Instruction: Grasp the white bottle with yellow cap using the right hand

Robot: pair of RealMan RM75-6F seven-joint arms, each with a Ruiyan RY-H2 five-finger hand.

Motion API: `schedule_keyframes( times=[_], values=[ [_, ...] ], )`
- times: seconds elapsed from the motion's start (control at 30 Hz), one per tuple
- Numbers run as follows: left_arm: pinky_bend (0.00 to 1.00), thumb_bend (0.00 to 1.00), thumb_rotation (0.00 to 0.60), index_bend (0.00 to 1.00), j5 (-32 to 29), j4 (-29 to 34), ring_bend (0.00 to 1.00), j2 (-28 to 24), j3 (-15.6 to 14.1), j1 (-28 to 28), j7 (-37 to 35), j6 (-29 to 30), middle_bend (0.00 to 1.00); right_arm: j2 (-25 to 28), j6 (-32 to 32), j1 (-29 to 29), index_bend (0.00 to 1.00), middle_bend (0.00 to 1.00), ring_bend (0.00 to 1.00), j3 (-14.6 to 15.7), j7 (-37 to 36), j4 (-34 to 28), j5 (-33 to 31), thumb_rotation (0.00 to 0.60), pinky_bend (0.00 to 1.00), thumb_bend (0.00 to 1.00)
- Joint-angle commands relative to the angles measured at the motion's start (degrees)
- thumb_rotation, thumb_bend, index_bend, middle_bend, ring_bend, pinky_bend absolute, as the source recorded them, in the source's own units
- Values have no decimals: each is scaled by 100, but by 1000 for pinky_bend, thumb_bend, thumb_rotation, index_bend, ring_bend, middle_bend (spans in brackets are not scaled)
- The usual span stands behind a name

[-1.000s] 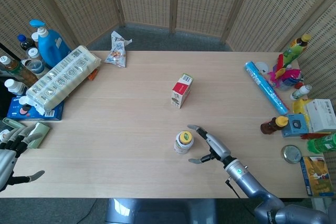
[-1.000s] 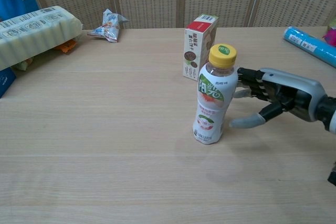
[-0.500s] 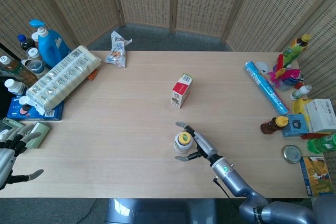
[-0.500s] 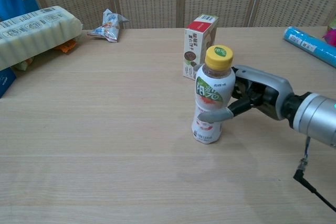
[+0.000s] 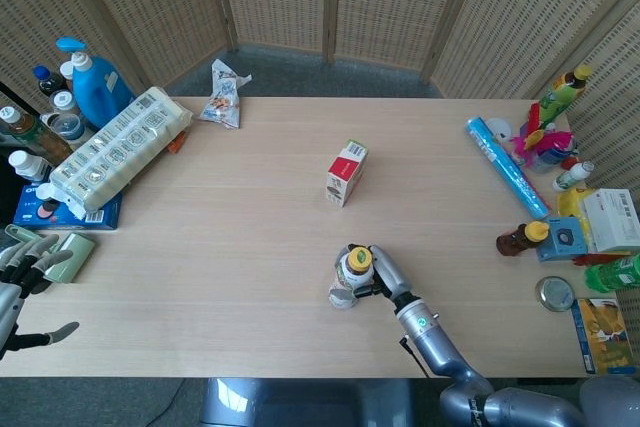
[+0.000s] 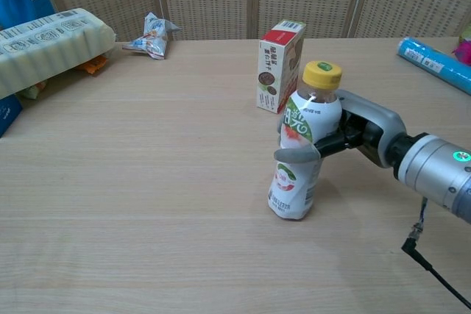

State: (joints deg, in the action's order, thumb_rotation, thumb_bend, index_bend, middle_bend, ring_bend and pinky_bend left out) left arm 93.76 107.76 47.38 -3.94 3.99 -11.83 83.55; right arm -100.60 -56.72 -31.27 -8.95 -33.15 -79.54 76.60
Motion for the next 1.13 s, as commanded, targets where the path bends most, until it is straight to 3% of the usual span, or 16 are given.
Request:
schedule_keyframes(
  times=[0.03,0.33,0.67,1.13],
  values=[
    [0,0,600,188,5,2,0,2,-2,0,3,-2,0,67,-60,47,527,784,488,-21,38,-69,-1,600,738,90],
    [0,0,600,189,71,12,0,-6,-23,2,-17,-5,0,857,-505,259,534,784,488,-152,329,-916,164,600,739,85],
    [0,0,600,189,243,22,0,-53,-78,-26,-128,78,0,2243,-1226,473,535,784,489,-722,1107,-2790,315,600,740,84],
    [0,0,600,188,464,27,0,-93,-146,-99,-174,253,0,3045,-1673,584,534,784,488,-1005,1733,-3933,436,600,739,77]
  ],
)
